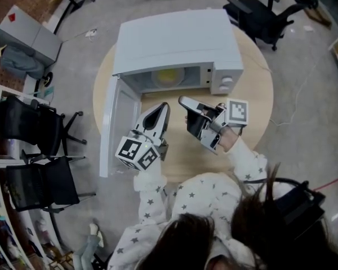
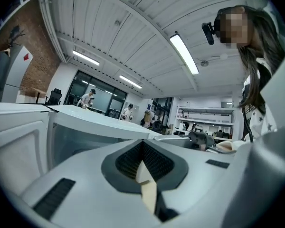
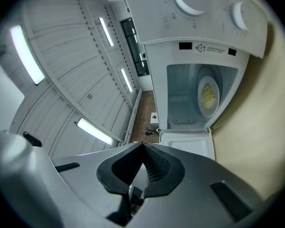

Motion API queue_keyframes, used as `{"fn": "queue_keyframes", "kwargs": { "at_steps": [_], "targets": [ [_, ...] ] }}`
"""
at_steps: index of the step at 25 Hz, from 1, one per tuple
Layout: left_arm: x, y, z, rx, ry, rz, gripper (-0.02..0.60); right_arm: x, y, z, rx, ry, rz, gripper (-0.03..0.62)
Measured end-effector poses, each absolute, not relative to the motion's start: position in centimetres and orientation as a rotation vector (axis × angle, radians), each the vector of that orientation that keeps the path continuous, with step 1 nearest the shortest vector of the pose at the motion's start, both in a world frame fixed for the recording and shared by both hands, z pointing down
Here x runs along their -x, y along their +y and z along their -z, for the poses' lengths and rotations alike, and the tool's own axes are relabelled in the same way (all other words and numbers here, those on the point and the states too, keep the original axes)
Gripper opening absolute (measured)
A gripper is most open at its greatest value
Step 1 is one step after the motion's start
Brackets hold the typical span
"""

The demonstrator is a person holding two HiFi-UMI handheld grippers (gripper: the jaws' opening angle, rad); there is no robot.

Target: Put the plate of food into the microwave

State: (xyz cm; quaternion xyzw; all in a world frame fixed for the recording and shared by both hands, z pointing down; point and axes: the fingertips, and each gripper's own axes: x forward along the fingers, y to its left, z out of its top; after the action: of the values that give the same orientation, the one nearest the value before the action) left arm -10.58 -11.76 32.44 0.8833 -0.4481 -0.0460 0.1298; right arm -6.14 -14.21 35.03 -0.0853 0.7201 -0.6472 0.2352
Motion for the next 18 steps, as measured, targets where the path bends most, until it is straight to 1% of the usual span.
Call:
{"fn": "queue_keyframes", "kwargs": {
  "at_steps": [9,18],
  "targets": [
    [8.2,-9.4,-30.8,-2.592,-1.233,0.134,-0.003,4.6,-11.9,-32.5,0.147,1.964,1.771,0.006],
    [7.6,-7.8,-29.6,-2.601,-1.237,0.136,-0.003,4.5,-10.6,-32.3,0.131,1.886,1.779,0.006]
  ]
}}
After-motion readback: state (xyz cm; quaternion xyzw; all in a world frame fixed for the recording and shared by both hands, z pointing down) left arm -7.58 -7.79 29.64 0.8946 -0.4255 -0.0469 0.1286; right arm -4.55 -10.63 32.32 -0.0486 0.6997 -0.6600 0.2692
